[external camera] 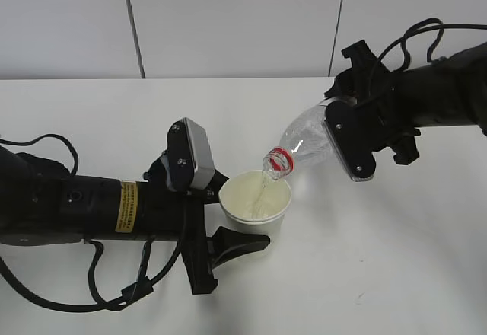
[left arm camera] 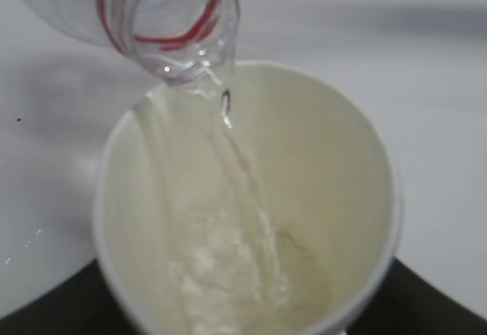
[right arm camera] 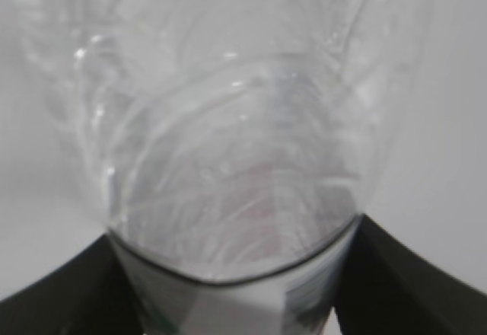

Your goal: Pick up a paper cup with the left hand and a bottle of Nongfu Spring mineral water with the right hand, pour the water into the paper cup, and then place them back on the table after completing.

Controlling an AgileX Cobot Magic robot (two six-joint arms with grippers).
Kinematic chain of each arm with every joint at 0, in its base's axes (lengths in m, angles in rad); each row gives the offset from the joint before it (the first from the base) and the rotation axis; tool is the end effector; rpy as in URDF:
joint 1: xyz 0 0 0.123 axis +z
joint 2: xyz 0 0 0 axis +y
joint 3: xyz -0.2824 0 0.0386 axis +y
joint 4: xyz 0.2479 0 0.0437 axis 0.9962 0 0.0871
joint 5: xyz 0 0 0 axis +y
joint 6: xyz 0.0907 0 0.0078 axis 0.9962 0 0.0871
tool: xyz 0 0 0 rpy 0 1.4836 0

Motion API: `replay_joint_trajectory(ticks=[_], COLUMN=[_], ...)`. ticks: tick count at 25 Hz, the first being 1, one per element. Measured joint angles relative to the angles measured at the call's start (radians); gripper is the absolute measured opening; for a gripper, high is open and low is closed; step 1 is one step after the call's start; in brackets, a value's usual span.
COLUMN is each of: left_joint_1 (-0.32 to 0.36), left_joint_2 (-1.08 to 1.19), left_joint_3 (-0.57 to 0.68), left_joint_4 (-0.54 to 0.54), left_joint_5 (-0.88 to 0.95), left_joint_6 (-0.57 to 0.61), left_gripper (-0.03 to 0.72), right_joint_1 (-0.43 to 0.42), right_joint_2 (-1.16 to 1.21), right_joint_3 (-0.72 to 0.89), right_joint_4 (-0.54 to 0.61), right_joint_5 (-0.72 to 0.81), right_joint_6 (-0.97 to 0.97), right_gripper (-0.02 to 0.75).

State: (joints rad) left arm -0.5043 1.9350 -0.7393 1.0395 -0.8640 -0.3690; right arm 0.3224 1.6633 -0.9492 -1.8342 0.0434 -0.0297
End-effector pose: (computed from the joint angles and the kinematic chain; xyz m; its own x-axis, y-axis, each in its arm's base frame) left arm 0.2565 -0.2097 0.1211 -0.0432 0.4116 -0.9104 0.9701 0.2350 0.0602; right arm 0.3377 0.1087 0.2188 0.4303 -0.8646 0.2592 -0.4421 -0.4523 -0.7746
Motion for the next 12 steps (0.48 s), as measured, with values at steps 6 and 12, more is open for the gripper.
replay_joint_trajectory(ticks=[6, 12], left_joint_1=[0.0, 0.0], left_joint_2=[0.0, 0.0], left_joint_3=[0.0, 0.0], left_joint_4=[0.001, 0.002], left_joint_5=[0.004, 0.004], left_joint_6=[0.0, 0.0], left_gripper=[0.44, 0.44], right_joint_1=[0.0, 0.0], right_joint_2=[0.0, 0.0], right_joint_3=[0.0, 0.0], right_joint_4=[0.0, 0.0], right_joint_5=[0.002, 0.002], right_joint_6=[-0.001, -0.001], right_gripper=[0.464, 0.464])
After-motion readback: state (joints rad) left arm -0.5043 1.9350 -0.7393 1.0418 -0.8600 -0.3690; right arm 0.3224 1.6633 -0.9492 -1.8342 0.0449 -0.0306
